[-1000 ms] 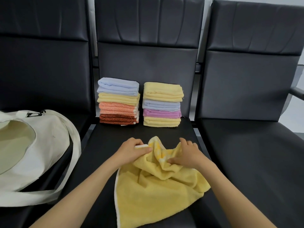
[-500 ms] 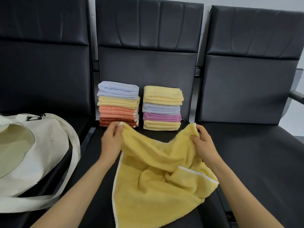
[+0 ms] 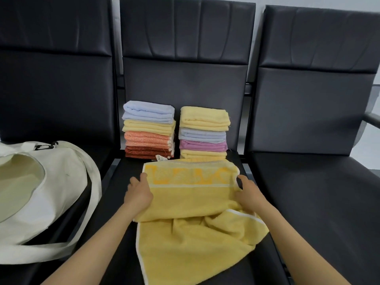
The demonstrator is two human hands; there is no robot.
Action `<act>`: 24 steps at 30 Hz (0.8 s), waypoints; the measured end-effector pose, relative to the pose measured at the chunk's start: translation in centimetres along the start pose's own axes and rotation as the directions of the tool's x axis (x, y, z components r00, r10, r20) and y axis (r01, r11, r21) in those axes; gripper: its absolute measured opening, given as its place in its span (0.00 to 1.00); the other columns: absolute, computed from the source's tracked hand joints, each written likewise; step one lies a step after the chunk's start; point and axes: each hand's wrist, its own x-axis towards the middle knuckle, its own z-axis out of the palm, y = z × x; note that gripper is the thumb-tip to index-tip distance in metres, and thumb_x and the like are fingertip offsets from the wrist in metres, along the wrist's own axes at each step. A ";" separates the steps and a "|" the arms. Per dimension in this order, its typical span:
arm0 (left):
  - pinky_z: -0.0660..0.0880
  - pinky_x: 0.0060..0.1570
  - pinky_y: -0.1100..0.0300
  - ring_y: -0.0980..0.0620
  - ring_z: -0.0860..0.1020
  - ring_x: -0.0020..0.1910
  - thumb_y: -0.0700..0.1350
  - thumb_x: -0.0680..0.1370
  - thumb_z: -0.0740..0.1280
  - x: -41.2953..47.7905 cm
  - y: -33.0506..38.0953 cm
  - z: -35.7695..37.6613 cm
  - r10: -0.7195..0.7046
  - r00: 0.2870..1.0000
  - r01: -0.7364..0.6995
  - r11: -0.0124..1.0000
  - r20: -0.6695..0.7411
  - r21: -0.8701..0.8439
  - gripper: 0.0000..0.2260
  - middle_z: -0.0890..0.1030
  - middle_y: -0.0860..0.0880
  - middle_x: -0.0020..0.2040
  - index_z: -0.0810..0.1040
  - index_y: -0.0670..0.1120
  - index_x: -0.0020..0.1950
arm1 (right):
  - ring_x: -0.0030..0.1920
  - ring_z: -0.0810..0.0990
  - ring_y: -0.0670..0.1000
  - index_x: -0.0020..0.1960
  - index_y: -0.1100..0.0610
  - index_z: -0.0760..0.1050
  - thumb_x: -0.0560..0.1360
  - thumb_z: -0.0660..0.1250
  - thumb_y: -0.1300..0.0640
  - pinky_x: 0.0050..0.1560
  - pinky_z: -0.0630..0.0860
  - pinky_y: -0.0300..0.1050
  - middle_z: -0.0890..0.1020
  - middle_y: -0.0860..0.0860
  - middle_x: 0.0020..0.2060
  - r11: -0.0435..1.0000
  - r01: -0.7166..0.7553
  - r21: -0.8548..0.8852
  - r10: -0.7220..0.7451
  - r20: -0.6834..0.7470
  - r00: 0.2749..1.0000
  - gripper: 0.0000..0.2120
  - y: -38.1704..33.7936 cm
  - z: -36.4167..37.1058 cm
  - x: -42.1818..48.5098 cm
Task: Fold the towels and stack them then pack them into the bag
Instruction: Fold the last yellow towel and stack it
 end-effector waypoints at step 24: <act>0.66 0.58 0.62 0.53 0.69 0.58 0.46 0.76 0.69 -3.9 3.4 -0.9 0.548 0.831 -0.514 0.823 0.095 -0.243 0.11 0.72 0.52 0.56 0.80 0.51 0.59 | 0.39 0.76 0.47 0.45 0.61 0.77 0.80 0.60 0.45 0.42 0.70 0.39 0.78 0.46 0.38 0.936 0.238 0.261 -0.255 0.033 0.966 0.19 -2.9 -3.8 -4.6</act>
